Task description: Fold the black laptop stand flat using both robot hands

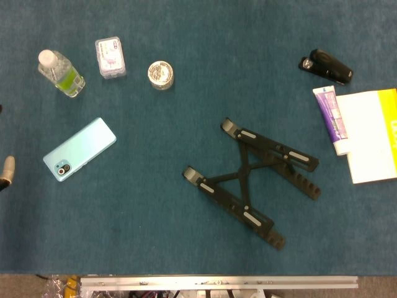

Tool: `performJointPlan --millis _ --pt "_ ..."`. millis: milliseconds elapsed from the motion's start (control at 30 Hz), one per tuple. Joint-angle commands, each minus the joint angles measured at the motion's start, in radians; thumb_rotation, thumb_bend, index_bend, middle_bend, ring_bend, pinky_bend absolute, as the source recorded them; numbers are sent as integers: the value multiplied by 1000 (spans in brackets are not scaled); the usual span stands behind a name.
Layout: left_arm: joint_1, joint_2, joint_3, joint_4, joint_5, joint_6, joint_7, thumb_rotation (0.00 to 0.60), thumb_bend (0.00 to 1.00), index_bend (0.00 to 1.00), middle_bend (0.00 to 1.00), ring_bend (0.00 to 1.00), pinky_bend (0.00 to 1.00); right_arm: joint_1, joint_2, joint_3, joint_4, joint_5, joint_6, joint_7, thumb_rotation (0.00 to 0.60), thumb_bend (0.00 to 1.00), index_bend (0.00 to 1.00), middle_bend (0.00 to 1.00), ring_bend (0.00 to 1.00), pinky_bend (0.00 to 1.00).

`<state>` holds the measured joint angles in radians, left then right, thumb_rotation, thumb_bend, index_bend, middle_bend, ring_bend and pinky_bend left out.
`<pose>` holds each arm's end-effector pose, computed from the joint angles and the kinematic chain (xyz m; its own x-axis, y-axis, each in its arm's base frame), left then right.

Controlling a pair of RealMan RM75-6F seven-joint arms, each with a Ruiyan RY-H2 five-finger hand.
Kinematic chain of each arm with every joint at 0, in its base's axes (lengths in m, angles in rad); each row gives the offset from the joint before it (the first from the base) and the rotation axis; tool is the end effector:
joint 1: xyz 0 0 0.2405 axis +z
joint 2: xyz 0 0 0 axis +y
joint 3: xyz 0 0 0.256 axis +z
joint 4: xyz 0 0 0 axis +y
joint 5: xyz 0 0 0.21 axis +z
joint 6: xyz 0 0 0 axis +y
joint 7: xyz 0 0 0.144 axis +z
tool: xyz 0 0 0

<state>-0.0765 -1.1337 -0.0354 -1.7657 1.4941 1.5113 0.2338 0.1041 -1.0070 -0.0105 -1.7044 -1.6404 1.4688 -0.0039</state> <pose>-0.2804 0.1728 0.1440 0.4554 0.0053 0.8902 0.8903 -0.0059 -0.4554 -0.2856 -0.1712 0.1677 0.4336 -0.0670 0.8986 -0.8934 -0.1623 0.4189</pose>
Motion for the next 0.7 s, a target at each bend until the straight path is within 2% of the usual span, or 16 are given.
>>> performJointPlan --millis 33,367,700 --pt "0 -2 2 3 1 -2 -2 600 390 22 19 0 0 1 1 -1 -1 -2 -3 -1 600 192 0 151 29 98" --pt "13 4 9 -2 5 12 -2 600 391 22 19 0 0 11 17 -7 -13 -34 -6 40 600 193 0 151 29 98" --pt "-8 15 -3 -18 -3 -16 16 600 390 23 19 0 0 71 83 -38 -65 -104 -84 193 600 193 0 151 29 105"
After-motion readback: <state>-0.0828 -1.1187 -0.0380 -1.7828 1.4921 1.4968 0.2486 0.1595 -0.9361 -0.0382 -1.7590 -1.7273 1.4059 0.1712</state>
